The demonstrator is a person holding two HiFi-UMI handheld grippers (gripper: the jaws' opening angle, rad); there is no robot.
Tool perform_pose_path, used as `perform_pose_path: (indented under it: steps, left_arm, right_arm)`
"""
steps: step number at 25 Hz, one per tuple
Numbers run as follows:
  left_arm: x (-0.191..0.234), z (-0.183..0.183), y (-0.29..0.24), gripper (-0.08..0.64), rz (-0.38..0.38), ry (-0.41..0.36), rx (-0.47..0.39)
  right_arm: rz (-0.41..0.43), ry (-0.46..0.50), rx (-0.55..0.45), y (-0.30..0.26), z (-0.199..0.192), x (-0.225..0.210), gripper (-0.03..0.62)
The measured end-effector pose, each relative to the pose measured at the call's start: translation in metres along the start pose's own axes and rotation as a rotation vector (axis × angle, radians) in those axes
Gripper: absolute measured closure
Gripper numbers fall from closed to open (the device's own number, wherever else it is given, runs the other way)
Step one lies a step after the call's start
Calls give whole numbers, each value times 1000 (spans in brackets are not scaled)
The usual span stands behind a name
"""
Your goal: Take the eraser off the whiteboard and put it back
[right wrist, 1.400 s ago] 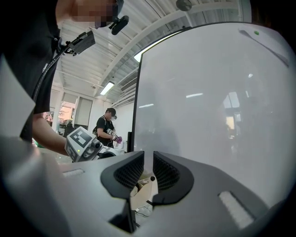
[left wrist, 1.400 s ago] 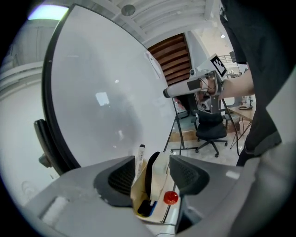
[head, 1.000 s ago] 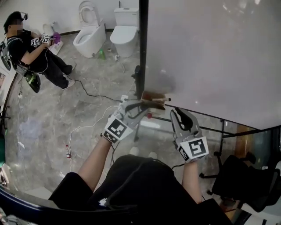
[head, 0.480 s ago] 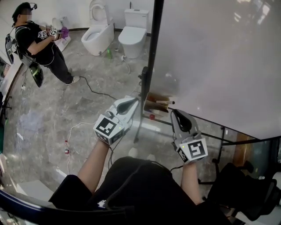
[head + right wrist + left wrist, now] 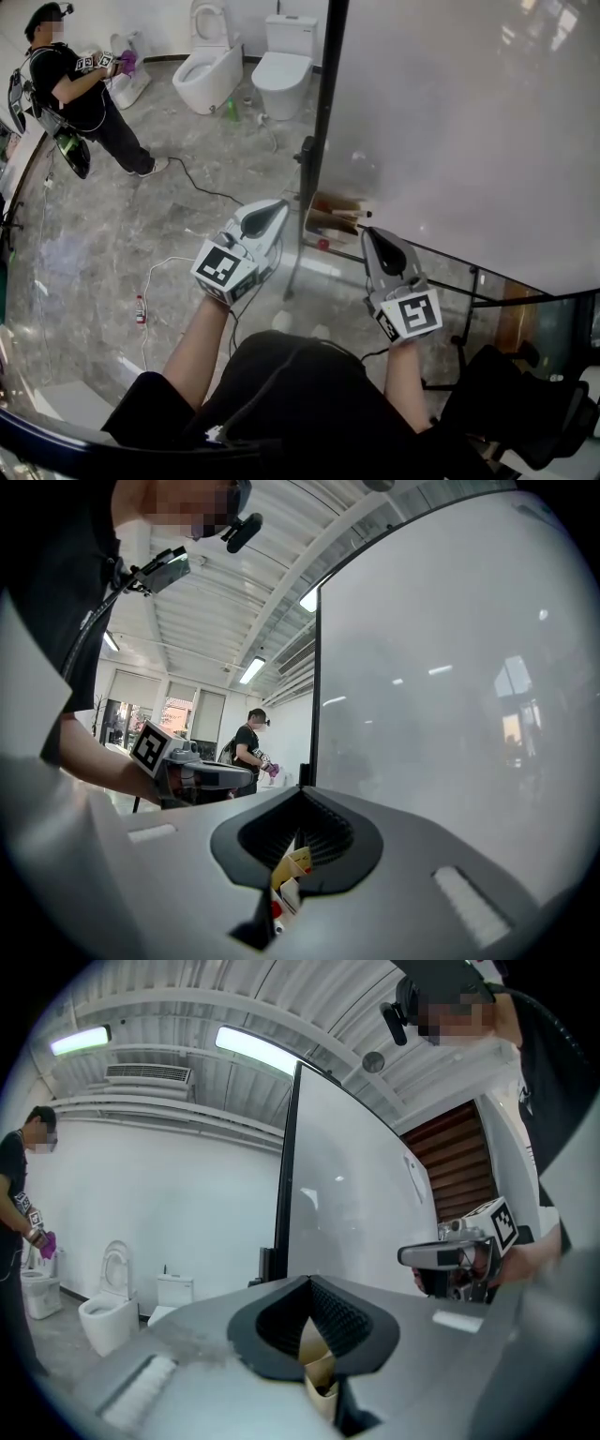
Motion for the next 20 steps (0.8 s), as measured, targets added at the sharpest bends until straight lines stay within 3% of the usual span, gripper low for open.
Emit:
perform_pose_path:
  steps: [20]
  left_arm:
    - [2, -2, 8, 554, 19, 4, 2]
  right_arm:
    - [-13, 3, 0, 5, 2, 2, 583]
Point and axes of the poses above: the fingertips, and each gripper's own axes: y backward along the fingers, x to its left, z out of its top, the point moved 5 cm from there along y, backward along the fingers
